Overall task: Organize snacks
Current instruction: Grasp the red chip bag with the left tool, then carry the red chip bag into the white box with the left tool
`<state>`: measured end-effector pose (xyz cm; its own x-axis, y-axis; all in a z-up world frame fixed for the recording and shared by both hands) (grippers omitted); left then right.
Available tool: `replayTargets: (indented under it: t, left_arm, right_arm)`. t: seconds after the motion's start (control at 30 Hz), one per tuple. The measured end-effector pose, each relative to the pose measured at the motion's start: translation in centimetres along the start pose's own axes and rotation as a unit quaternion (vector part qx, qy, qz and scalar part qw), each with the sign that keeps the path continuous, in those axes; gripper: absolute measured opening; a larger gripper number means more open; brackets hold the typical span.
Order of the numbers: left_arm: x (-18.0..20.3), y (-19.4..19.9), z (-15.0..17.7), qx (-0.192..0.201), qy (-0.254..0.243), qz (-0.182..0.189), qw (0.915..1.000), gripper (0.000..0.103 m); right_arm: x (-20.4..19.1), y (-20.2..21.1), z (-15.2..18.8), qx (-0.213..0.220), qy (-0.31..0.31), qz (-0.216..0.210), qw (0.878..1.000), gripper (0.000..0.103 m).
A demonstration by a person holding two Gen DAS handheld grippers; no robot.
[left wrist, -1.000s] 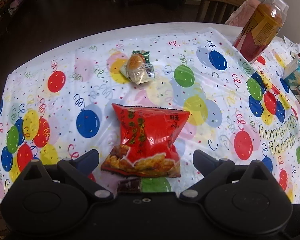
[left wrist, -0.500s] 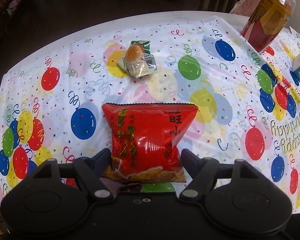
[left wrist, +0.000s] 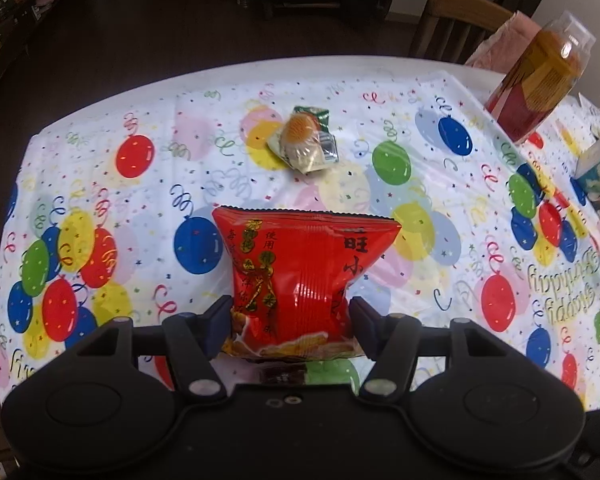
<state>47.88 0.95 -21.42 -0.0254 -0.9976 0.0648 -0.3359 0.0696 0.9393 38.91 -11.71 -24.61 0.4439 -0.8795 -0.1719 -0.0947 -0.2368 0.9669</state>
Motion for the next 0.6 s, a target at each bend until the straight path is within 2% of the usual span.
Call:
replayTargets:
  t: [0.27, 0.6]
  left_arm:
    - [-0.6, 4.1, 0.0, 0.038, 0.006, -0.003, 0.9992, 0.061]
    - [0.1, 10.3, 1.7, 0.071, -0.004, 0.02, 0.9973, 0.061]
  right_arm:
    - [1.1, 4.0, -0.4, 0.045, -0.037, 0.003, 0.998, 0.01]
    - [0.3, 9.7, 0.0, 0.099, -0.045, -0.001, 0.994, 0.01]
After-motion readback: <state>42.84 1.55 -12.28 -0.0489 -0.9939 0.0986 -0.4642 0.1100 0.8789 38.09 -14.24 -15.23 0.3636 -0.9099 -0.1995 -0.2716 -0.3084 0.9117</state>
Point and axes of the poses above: each gripper's, at about its wrist camera, not at the fingertips, and y roughly against the way its jaws point, x to its right, z to its underside, the point moved 9 cm from there along -y, roughly the way its jaws point, and after that the axes turned 1 degree about y, right-handed, at the moved point
